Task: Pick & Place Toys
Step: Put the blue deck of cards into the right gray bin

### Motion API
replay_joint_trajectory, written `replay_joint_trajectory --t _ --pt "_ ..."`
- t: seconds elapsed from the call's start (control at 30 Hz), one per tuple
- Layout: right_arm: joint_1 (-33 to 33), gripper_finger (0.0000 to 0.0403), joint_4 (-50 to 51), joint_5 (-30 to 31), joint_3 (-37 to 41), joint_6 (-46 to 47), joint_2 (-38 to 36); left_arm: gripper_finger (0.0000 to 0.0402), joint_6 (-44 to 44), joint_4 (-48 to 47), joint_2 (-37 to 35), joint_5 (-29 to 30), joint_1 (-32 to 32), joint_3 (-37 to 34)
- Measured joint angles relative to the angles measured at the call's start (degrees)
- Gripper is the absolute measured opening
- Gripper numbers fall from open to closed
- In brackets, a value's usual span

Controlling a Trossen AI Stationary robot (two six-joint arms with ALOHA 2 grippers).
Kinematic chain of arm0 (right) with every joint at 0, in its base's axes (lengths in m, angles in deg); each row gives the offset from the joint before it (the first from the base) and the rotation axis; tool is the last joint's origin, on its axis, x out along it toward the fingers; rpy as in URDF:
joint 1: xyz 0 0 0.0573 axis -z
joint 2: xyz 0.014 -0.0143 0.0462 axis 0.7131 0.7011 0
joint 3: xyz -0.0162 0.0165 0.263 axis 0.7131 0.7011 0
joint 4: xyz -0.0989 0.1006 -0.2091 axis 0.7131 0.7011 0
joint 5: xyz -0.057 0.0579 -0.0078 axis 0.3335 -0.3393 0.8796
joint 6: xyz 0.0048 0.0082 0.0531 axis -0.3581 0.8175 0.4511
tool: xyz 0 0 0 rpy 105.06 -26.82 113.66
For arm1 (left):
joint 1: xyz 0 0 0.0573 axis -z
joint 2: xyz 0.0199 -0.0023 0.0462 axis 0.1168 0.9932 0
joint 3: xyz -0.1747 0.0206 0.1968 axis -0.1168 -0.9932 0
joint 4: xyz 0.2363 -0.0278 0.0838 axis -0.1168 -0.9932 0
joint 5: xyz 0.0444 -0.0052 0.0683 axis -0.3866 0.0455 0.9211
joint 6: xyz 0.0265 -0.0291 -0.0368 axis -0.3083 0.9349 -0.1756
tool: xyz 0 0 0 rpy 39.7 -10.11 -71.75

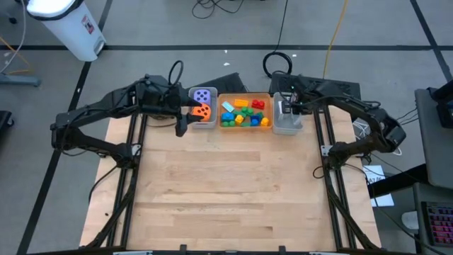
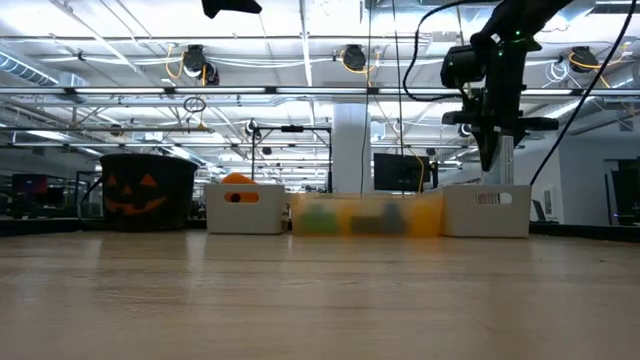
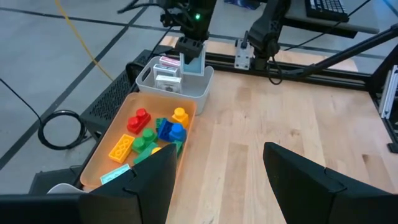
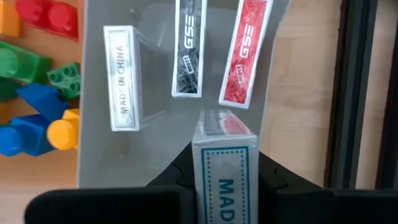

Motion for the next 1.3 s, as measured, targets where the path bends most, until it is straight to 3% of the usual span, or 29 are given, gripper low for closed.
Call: replay_joint_trajectory --t 0.6,1.0,1.3 --pt "-2.62 0.0054 -2.25 0.13 0.10 1.49 4.93 0.0246 0.18 0.01 0.00 0.02 0.00 0.00" --pt "-6.55 0.0054 -9.12 -0.19 10.49 7.67 4.90 0.0246 0.48 0.00 0.00 0.02 0.00 0.00" --pt "-7.81 0.0054 -12.18 0.00 12.61 9.47 4.79 0.0246 1.38 0.00 0.00 0.03 0.00 0.00"
